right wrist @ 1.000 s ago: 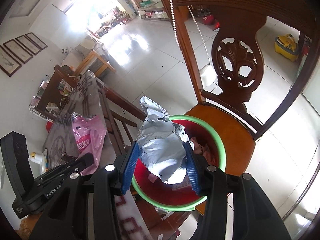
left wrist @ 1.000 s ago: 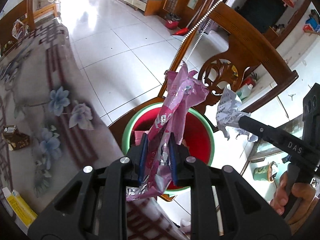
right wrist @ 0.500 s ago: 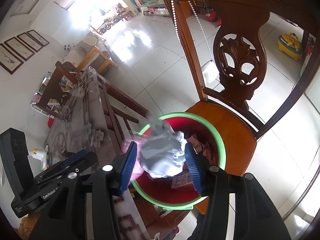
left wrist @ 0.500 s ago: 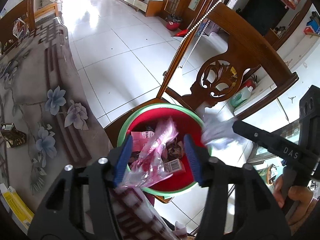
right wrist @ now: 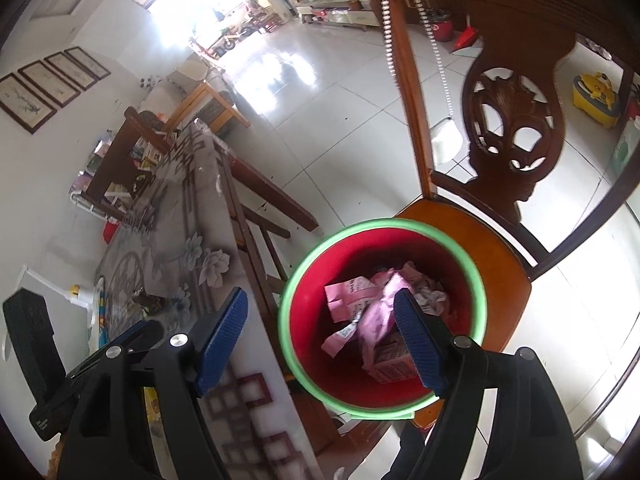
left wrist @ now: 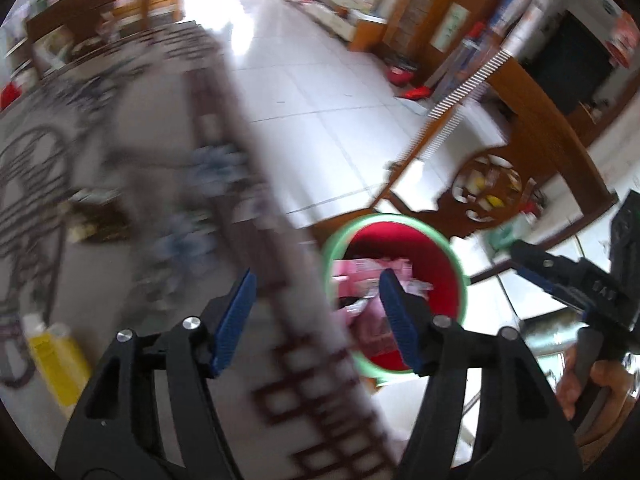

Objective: Collect trash
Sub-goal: 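Open both tools over the red bin to drop the bag and foil, then grasp the yellow packet with the left tool while the right tool grasps the brown chocolate box, then carry the yellow packet and brown box over the red bin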

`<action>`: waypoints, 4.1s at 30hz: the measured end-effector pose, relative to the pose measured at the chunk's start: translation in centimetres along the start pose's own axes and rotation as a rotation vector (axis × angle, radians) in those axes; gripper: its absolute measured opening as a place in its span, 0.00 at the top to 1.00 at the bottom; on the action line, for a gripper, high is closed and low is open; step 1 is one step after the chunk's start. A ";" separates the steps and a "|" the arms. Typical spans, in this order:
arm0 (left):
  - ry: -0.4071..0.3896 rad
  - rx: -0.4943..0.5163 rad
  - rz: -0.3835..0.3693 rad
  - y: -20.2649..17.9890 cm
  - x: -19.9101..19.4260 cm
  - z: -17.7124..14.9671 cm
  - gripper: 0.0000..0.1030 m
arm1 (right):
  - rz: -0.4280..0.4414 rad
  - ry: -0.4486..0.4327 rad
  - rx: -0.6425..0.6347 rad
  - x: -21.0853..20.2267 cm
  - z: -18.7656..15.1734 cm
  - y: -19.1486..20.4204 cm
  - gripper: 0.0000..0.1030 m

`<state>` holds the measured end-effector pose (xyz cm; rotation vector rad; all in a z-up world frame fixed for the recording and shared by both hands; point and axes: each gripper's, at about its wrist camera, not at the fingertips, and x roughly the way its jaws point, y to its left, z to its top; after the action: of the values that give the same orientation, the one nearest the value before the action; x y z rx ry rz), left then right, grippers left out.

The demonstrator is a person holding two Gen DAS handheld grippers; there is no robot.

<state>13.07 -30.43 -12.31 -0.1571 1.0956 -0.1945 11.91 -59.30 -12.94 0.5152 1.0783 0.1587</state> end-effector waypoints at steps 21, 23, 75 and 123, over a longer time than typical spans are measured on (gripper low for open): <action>0.120 -0.266 0.162 18.2 -0.8 -9.0 0.49 | 0.036 0.143 -0.323 8.2 -3.8 17.7 0.29; 0.122 -0.223 0.146 18.5 -1.1 -9.1 0.55 | 0.031 0.152 -0.401 9.4 -4.1 20.7 0.27; -0.082 -0.201 0.113 28.2 -11.0 -8.2 0.64 | 0.104 0.158 -0.499 11.8 -13.6 32.9 0.83; -0.126 0.044 -0.008 6.7 -8.3 -3.4 0.64 | -0.013 -0.066 -0.222 -0.3 -9.2 13.6 0.83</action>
<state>6.89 -22.13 -8.12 -0.1324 0.9643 -0.2131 5.40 -44.56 -9.62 0.3118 0.9858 0.2458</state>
